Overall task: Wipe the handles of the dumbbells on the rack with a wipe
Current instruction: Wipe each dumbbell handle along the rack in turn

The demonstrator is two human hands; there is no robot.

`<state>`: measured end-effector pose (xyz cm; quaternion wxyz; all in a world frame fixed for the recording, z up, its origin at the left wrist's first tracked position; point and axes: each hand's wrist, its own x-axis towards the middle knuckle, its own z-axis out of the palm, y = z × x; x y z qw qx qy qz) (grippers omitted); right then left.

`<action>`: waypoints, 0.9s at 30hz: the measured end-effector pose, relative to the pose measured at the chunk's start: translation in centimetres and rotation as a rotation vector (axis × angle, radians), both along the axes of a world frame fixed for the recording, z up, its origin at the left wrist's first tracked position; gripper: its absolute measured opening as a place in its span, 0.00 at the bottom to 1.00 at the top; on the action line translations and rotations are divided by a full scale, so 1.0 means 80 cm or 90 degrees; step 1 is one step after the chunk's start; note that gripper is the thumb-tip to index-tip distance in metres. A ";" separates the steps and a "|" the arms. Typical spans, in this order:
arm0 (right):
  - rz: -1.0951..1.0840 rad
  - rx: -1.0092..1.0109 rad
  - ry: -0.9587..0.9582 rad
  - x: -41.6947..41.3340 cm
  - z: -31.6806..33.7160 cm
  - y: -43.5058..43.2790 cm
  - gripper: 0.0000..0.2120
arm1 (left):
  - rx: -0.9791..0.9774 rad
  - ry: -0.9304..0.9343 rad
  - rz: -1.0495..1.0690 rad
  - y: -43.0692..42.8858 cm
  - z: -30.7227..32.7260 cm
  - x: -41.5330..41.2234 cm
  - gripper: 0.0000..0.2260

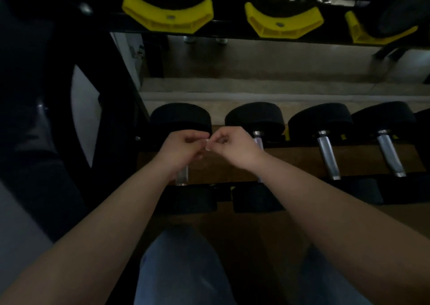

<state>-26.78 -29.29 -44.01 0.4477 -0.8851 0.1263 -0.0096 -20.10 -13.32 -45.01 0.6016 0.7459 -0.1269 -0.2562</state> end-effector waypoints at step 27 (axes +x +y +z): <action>0.168 -0.315 -0.195 0.075 -0.055 0.064 0.08 | 0.127 -0.080 0.170 0.057 -0.076 0.038 0.08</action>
